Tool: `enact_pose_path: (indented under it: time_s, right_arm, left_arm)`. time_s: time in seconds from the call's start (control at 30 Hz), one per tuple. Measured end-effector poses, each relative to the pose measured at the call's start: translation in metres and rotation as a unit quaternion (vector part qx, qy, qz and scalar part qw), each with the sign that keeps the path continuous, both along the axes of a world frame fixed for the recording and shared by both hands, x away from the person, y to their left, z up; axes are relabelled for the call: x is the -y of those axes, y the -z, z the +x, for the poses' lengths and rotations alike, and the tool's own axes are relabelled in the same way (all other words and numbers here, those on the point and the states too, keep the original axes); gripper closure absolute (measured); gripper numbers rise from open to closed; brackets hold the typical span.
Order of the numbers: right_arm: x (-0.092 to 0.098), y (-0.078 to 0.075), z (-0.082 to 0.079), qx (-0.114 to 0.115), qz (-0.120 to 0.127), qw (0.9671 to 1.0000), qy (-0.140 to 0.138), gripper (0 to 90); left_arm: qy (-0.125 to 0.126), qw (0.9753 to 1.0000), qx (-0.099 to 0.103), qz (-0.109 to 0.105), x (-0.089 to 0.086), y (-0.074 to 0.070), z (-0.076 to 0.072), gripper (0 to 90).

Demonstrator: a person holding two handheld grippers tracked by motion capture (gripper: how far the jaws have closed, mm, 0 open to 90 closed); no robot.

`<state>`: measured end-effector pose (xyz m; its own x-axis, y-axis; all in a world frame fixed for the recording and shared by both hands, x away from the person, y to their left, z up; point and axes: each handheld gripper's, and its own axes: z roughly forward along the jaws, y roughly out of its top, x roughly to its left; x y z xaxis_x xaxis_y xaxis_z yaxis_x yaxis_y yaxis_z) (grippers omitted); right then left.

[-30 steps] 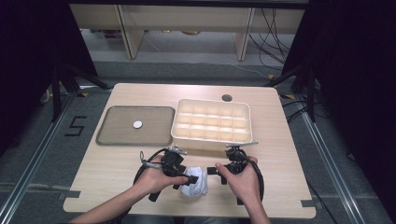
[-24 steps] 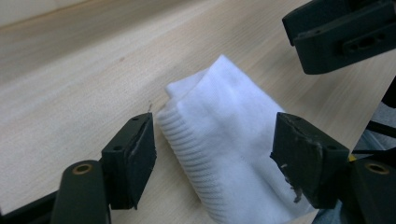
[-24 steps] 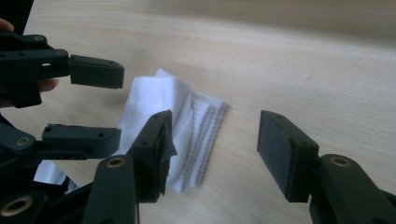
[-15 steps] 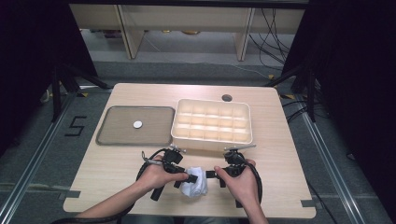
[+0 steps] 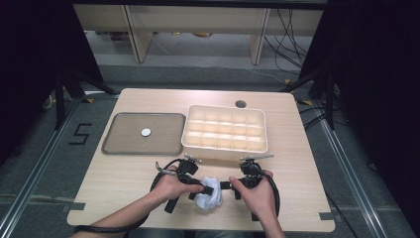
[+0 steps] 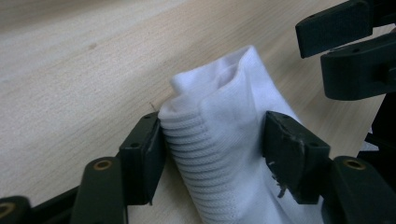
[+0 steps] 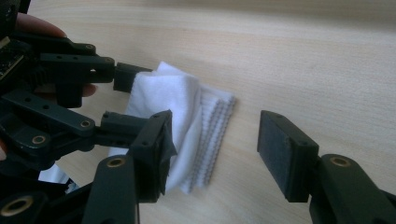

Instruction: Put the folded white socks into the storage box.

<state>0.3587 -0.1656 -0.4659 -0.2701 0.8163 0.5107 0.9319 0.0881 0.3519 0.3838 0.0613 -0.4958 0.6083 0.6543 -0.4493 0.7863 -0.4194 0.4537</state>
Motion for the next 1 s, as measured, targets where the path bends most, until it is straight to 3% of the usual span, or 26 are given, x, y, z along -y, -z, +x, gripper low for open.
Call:
enact_pose_path:
  time_s: [0.17,0.27,0.33,0.37,0.4,0.43,0.53,0.77,0.97,1.0]
  right_arm:
    - [0.003,0.001,-0.001,-0.002,0.003,1.0,0.006,46.0]
    - [0.005,0.002,-0.002,0.0,0.001,0.9999,0.01,46.1]
    - [0.006,0.003,-0.003,0.003,-0.001,0.9999,0.01,46.1]
    - [0.006,0.003,-0.004,0.005,0.0,0.9999,0.013,46.1]
    - [0.007,0.004,-0.003,0.009,-0.004,0.9998,0.014,46.1]
    - [0.007,0.003,-0.004,-0.002,0.001,0.9999,0.015,46.1]
    - [0.009,0.003,-0.004,0.004,0.0,0.9999,0.012,46.1]
    - [0.01,0.003,-0.005,0.006,-0.002,0.9998,0.017,46.1]
    - [0.013,0.001,-0.008,0.004,0.003,0.9996,0.028,46.2]
    - [0.015,0.001,-0.007,0.012,0.004,0.9997,0.019,46.3]
  left_arm:
    - [0.012,0.9999,0.013,0.0,-0.002,0.002,0.001,50.7]
    - [0.008,0.9998,0.009,-0.014,-0.003,0.003,0.001,58.0]
    - [-0.002,0.9994,0.019,-0.027,-0.001,0.004,-0.002,63.0]
    - [0.005,0.9995,0.025,-0.021,-0.001,0.003,-0.003,64.6]
    - [0.005,0.9994,0.028,-0.02,0.0,0.002,-0.004,65.4]
    - [0.009,0.9991,0.032,-0.028,0.0,0.003,-0.004,66.4]
    - [0.017,0.9989,0.04,-0.018,0.001,0.002,-0.004,68.5]
    - [0.026,0.9978,0.058,-0.022,0.002,0.0,-0.007,71.1]
    - [0.039,0.9944,0.093,-0.03,0.0,-0.007,-0.01,71.7]
    - [0.046,0.9932,0.101,-0.034,-0.001,-0.008,-0.011,71.7]
